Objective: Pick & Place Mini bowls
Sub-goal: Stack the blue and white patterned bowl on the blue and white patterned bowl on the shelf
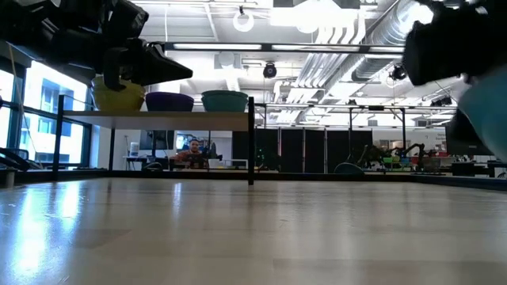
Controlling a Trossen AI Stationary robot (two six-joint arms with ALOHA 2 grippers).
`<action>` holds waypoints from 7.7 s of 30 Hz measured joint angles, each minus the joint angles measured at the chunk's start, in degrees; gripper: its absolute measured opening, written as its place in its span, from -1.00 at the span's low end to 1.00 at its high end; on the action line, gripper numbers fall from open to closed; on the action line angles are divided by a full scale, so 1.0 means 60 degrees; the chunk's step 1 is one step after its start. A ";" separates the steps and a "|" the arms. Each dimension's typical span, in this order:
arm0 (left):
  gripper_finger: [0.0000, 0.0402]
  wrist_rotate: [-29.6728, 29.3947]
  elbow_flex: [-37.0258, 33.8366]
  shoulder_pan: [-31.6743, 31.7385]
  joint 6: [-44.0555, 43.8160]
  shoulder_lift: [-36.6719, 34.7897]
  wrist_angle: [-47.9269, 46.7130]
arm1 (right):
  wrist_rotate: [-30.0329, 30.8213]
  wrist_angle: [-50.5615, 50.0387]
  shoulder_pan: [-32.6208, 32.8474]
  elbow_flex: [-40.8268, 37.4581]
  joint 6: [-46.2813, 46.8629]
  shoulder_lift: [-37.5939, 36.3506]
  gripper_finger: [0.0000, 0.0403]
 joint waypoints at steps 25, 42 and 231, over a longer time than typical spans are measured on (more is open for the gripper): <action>-1.00 0.0088 0.0007 0.0000 0.0223 -0.0350 -0.0795 | 0.1730 0.0914 -0.4427 0.2367 -0.2176 0.1269 -0.92; -1.00 0.0073 0.0007 0.0000 0.0256 -0.0353 -0.0938 | 0.1820 0.1816 -0.5632 0.2371 -0.2239 0.2579 -0.91; -0.98 -0.1924 1.4925 0.3417 0.3015 0.7615 -1.5992 | 0.2897 1.0497 -0.4863 -0.4634 -0.7849 -0.1534 -1.00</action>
